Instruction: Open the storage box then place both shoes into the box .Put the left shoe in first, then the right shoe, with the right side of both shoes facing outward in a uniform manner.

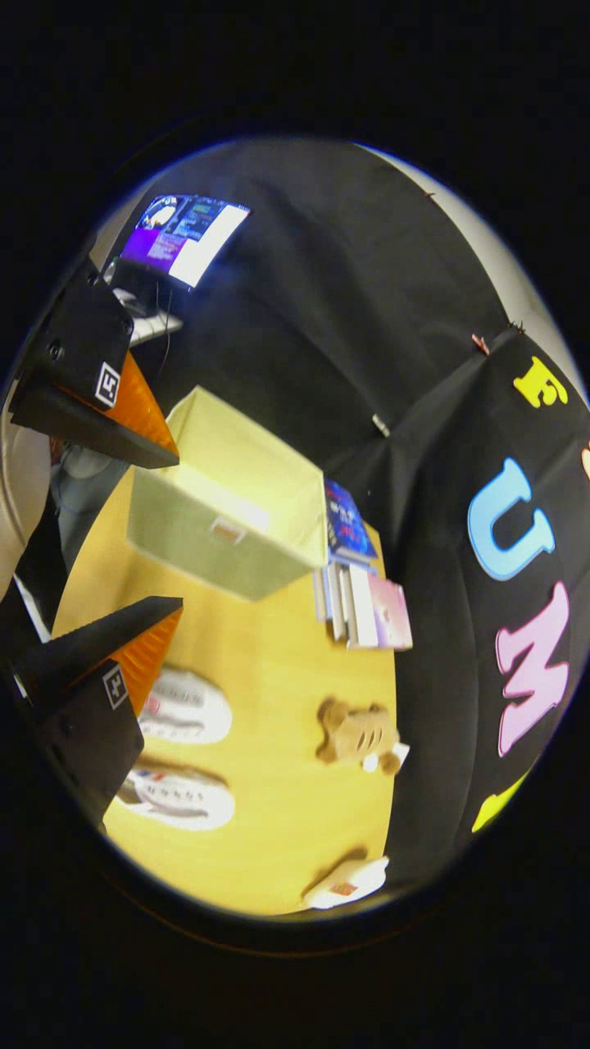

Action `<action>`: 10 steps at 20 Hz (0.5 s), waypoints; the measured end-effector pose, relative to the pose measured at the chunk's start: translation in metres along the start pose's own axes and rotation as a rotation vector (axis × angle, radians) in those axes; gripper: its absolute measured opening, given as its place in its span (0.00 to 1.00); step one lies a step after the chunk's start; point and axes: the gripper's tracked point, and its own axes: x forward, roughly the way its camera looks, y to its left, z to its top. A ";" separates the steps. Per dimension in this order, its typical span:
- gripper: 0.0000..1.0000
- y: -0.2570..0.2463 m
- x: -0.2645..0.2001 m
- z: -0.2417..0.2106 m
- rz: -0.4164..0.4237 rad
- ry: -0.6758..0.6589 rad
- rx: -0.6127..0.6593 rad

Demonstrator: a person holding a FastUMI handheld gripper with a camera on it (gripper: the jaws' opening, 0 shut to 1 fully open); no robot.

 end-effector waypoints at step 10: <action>0.73 -0.143 0.013 -0.086 -0.357 0.160 -0.101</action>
